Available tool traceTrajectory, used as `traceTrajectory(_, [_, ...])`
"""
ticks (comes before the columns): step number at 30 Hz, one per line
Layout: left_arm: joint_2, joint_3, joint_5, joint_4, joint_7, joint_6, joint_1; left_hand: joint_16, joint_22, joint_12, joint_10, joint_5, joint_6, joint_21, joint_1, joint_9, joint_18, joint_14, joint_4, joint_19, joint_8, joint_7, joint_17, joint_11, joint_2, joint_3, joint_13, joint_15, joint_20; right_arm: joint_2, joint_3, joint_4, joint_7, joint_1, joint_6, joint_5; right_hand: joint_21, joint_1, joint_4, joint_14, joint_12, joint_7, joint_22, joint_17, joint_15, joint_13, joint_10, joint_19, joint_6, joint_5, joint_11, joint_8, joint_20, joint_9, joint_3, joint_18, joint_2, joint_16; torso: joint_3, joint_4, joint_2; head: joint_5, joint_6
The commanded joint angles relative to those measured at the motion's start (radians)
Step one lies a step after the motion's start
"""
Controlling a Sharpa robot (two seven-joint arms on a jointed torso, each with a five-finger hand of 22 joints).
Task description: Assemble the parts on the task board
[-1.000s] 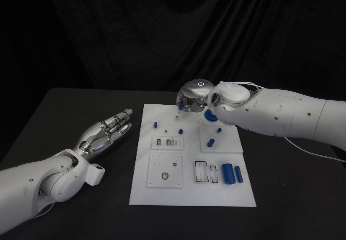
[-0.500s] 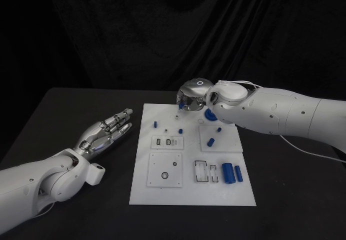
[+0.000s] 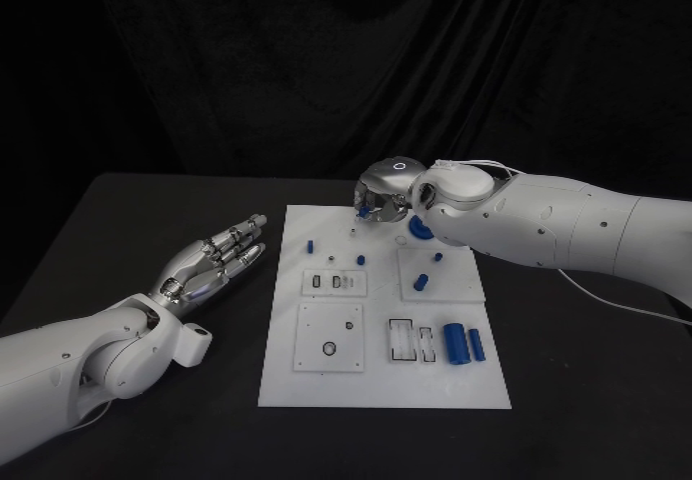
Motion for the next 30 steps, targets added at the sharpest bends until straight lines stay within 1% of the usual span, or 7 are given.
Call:
traceTrajectory(1, [0.003,0.001,-0.003,0.0,0.124,0.011,-0.001,0.002,-0.001,0.001,-0.001,-0.005,-0.003,0.004,-0.008,-0.001,0.017,0.002,0.002,-0.002,0.001,-0.005,0.0,0.008,-0.004,0.004,-0.001,0.008,0.005,0.003,0.001,-0.007,-0.015,-0.004,0.017,-0.001,-0.005,0.002,0.001,-0.005,-0.005,0.019,0.1,-0.002,0.001,-0.001,-0.001,-0.003,0.01,0.001,0.007,-0.008,0.003,0.126,0.006,-0.015,0.01,-0.005,-0.0007,0.0011,-0.001,-0.002,-0.002])
traceTrajectory(8, [0.005,0.001,-0.003,-0.004,0.123,0.014,-0.001,0.002,0.0,0.001,-0.001,-0.008,-0.002,0.005,-0.008,-0.001,0.017,0.002,0.002,-0.002,0.001,-0.002,0.0,0.008,-0.003,0.006,-0.001,0.008,0.005,0.01,0.001,-0.013,-0.014,-0.008,0.022,-0.001,-0.007,0.0,0.002,-0.008,-0.009,0.02,0.098,-0.006,0.002,-0.001,-0.002,-0.005,0.006,0.001,0.008,-0.01,0.004,0.127,0.007,-0.015,0.01,-0.007,-0.001,0.0014,-0.001,-0.003,-0.005])
traceTrajectory(15, [0.008,0.001,-0.003,-0.008,0.122,0.017,-0.001,0.002,0.0,0.001,-0.001,-0.01,-0.001,0.005,-0.008,-0.001,0.017,0.002,0.003,-0.002,0.001,0.0,0.0,0.007,-0.003,0.007,-0.001,0.009,0.005,0.02,0.001,-0.023,-0.013,-0.01,0.025,-0.001,-0.008,-0.001,0.003,-0.009,-0.012,0.02,0.098,-0.007,0.002,-0.001,-0.002,-0.006,0.001,0.001,0.009,-0.014,0.005,0.128,0.008,-0.014,0.011,-0.008,-0.0012,0.003,-0.001,-0.007,-0.006])
traceTrajectory(19, [0.009,0.001,-0.003,-0.01,0.12,0.019,-0.001,0.002,0.0,0.001,-0.002,-0.012,-0.003,0.005,-0.008,-0.001,0.017,0.003,0.003,-0.002,0.001,0.002,0.0,0.008,-0.003,0.008,-0.001,0.01,0.006,0.024,0.001,-0.027,-0.012,-0.011,0.028,-0.001,-0.01,-0.002,0.004,-0.011,-0.015,0.02,0.096,-0.011,0.002,0.0,-0.002,-0.008,-0.002,0.001,0.009,-0.016,0.005,0.128,0.009,-0.014,0.011,-0.01,-0.0005,0.0018,0.0,-0.006,-0.007])
traceTrajectory(25, [0.011,0.001,-0.003,-0.014,0.118,0.022,-0.002,0.002,0.0,0.001,-0.002,-0.014,-0.003,0.005,-0.008,-0.001,0.017,0.003,0.003,-0.002,0.001,0.003,0.0,0.008,-0.003,0.008,-0.001,0.011,0.006,0.027,0.001,-0.026,-0.012,-0.012,0.034,-0.001,-0.011,-0.003,0.004,-0.012,-0.016,0.021,0.094,-0.015,0.002,0.0,-0.002,-0.009,-0.004,0.001,0.009,-0.017,0.005,0.129,0.01,-0.013,0.012,-0.013,-0.0009,0.0017,0.0,-0.005,-0.008])
traceTrajectory(30, [0.013,0.001,-0.003,-0.017,0.115,0.024,-0.002,0.002,0.0,0.001,-0.003,-0.018,-0.004,0.005,-0.009,-0.001,0.017,0.002,0.004,-0.002,0.001,0.006,0.0,0.009,-0.002,0.01,-0.002,0.012,0.007,0.028,0.001,-0.021,-0.011,-0.012,0.04,-0.001,-0.02,-0.007,0.007,-0.021,-0.029,0.019,0.085,-0.032,0.004,0.0,-0.007,-0.018,-0.021,0.001,0.013,-0.029,0.006,0.13,0.013,-0.011,0.008,-0.024,-0.0004,0.0012,0.0,-0.005,-0.009])
